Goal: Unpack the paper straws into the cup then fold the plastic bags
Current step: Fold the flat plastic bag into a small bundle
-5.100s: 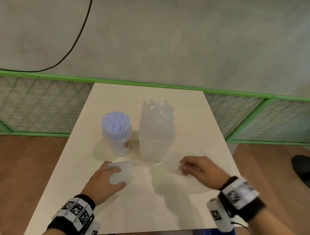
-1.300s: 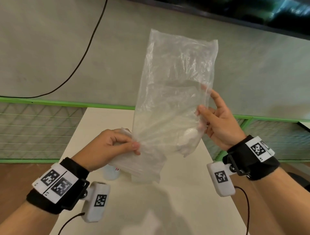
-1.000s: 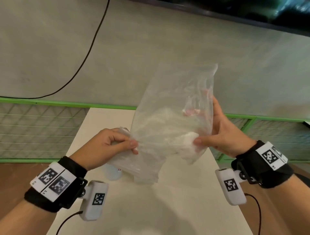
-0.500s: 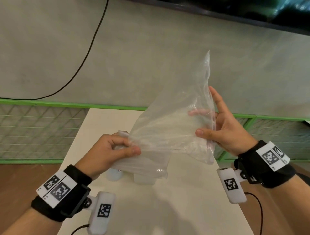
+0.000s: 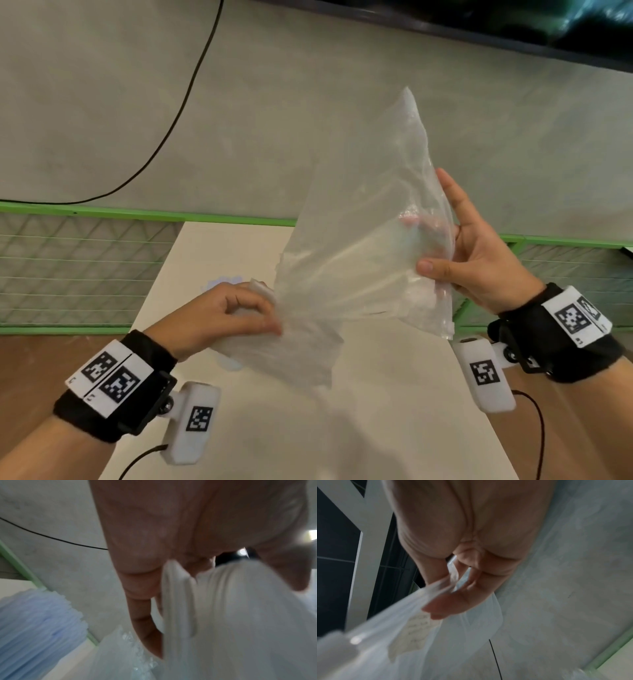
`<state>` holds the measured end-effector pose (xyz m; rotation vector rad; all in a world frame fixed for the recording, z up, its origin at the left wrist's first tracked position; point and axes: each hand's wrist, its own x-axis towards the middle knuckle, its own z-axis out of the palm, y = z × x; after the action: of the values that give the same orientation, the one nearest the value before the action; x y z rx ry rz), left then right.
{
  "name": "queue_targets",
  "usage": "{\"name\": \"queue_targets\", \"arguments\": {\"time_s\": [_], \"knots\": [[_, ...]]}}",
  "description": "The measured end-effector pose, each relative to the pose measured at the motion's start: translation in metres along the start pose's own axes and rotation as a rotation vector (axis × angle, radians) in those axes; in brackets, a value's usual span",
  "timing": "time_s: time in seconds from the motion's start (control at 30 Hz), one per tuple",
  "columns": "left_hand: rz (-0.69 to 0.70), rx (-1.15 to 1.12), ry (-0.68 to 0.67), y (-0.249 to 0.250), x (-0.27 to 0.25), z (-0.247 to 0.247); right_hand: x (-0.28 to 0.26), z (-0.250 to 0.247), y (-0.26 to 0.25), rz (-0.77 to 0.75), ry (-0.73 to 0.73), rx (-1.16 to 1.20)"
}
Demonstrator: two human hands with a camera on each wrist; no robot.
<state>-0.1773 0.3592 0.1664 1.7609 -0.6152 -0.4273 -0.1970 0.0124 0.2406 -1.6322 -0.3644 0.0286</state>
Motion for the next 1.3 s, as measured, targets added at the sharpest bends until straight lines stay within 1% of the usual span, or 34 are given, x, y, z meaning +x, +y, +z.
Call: {"name": "queue_targets", "arguments": {"time_s": [0.1, 0.17, 0.2, 0.23, 0.33, 0.4, 0.53, 0.63, 0.7, 0.8, 0.9, 0.97, 1.07, 1.17, 1.23, 1.27, 1.3], "knots": [[-0.164, -0.355, 0.033, 0.002, 0.007, 0.004, -0.002, 0.005, 0.001, 0.026, -0.057, 0.043], [-0.175, -0.531, -0.021, 0.005, 0.013, 0.010, -0.004, 0.008, 0.002, 0.061, -0.116, 0.056], [-0.172, -0.608, -0.023, 0.008, 0.017, 0.014, -0.006, 0.010, 0.004, 0.079, -0.151, 0.051], [-0.172, -0.650, 0.007, 0.011, 0.020, 0.016, -0.007, 0.010, 0.006, 0.099, -0.185, 0.039], [-0.138, -0.607, 0.191, 0.020, 0.027, 0.019, -0.014, 0.009, 0.012, 0.169, -0.239, 0.000], [-0.086, -0.551, 0.251, 0.021, 0.028, 0.012, -0.017, 0.007, 0.015, 0.213, -0.255, 0.043], [0.006, -0.255, 0.281, 0.024, 0.029, 0.002, -0.008, 0.008, 0.023, 0.235, -0.117, 0.163], [0.075, -0.101, 0.277, 0.025, 0.028, -0.004, 0.002, 0.015, 0.025, 0.199, 0.026, 0.111], [0.110, -0.040, 0.288, 0.023, 0.026, -0.010, 0.005, 0.018, 0.025, 0.188, 0.092, 0.074], [0.138, -0.050, 0.282, 0.024, 0.021, -0.014, 0.007, 0.018, 0.025, 0.206, 0.106, 0.064], [0.116, -0.175, 0.246, 0.028, 0.018, -0.015, 0.008, 0.018, 0.025, 0.188, 0.102, 0.077], [0.110, -0.210, 0.252, 0.029, 0.018, -0.016, 0.008, 0.017, 0.024, 0.156, 0.113, 0.113], [0.149, -0.247, 0.275, 0.035, 0.019, -0.013, 0.010, 0.017, 0.024, 0.098, 0.133, 0.219], [0.205, -0.235, 0.281, 0.038, 0.019, -0.009, 0.011, 0.018, 0.026, 0.061, 0.188, 0.284], [0.250, -0.220, 0.277, 0.041, 0.019, -0.006, 0.011, 0.017, 0.026, 0.073, 0.216, 0.319], [0.267, -0.227, 0.290, 0.042, 0.019, -0.005, 0.011, 0.015, 0.025, 0.090, 0.204, 0.359], [0.285, -0.226, 0.302, 0.042, 0.019, -0.005, 0.011, 0.011, 0.023, 0.111, 0.160, 0.408]]}}
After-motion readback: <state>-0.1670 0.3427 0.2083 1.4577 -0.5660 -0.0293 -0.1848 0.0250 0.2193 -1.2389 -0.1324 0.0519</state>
